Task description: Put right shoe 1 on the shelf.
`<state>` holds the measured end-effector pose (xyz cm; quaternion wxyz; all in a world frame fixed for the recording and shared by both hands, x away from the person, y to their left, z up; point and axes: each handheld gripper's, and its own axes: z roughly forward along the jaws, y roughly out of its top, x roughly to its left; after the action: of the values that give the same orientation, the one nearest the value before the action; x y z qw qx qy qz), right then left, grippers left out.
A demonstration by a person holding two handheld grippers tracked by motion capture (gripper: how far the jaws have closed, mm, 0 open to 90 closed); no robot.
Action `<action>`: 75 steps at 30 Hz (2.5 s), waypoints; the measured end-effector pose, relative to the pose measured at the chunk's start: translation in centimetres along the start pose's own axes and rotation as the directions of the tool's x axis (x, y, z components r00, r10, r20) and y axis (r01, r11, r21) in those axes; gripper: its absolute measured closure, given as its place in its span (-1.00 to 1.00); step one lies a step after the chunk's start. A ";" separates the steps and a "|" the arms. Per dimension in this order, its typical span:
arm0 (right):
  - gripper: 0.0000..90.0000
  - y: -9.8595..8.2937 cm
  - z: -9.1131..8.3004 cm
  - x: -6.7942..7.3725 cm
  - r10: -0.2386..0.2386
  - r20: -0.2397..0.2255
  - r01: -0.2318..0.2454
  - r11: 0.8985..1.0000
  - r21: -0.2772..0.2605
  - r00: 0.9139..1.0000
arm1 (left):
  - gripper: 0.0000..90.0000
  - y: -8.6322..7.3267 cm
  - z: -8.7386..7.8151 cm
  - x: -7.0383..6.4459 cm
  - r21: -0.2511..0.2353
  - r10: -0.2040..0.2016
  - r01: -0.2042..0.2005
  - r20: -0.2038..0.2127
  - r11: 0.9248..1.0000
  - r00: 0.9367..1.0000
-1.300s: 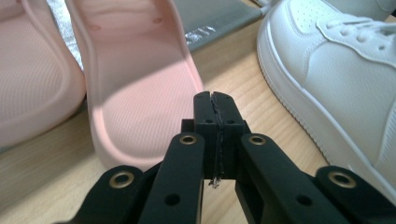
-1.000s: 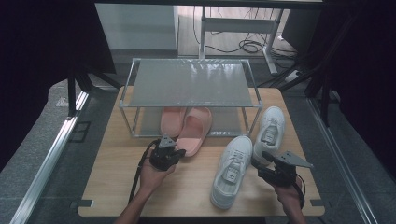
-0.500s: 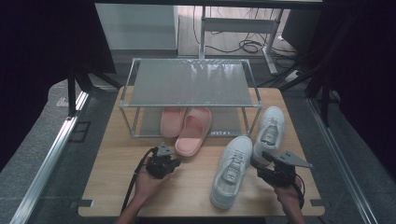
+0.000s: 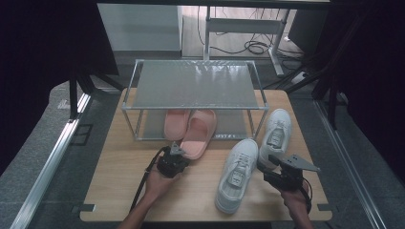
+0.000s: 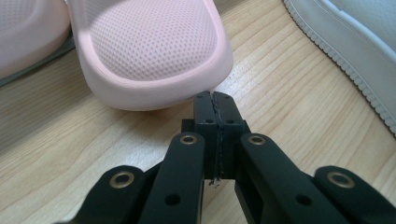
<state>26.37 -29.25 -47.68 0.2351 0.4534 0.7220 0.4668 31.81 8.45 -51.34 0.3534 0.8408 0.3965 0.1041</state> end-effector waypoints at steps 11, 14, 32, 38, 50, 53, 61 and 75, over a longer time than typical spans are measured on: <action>-0.06 0.0 0.0 0.0 0.000 0.001 0.000 1.000 0.000 1.000 | 1.00 1.6 1.6 -0.4 -0.003 -0.003 0.003 -0.003 1.000 1.000; -0.06 0.0 0.0 -0.1 0.000 0.001 0.000 1.000 0.001 1.000 | 1.00 2.1 2.2 -0.4 -0.006 -0.011 0.011 -0.007 1.000 1.000; -0.06 0.0 0.0 -0.1 0.002 0.001 -0.002 1.000 -0.002 1.000 | 1.00 4.2 4.3 0.3 -0.001 -0.037 0.037 -0.042 0.999 0.998; -0.06 0.0 -0.1 -0.1 0.000 -0.003 0.000 1.000 -0.002 1.000 | 1.00 4.8 4.9 1.0 -0.001 -0.067 0.067 -0.050 0.998 0.996; -0.06 0.0 -0.1 -0.1 0.002 -0.001 -0.002 1.000 -0.006 1.000 | 1.00 5.5 5.6 2.0 -0.015 -0.113 0.113 -0.052 0.994 0.992; -0.06 0.0 -0.2 -0.1 0.002 0.000 -0.002 1.000 -0.008 1.000 | 1.00 5.6 5.7 2.2 -0.015 -0.118 0.117 -0.054 0.993 0.992; -0.06 0.0 -0.2 -0.2 0.003 0.002 -0.003 1.000 -0.007 1.000 | 1.00 5.9 6.2 2.5 -0.015 -0.134 0.134 -0.050 0.991 0.990; -0.06 0.1 -0.3 -0.3 0.006 0.003 -0.006 1.000 -0.012 1.000 | 0.61 4.5 3.1 1.3 -0.042 -0.082 0.082 -0.013 0.996 0.997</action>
<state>26.33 -29.59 -47.51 0.2376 0.4549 0.7176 0.4709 36.80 5.90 -50.65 0.3718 0.8156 0.4311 0.1039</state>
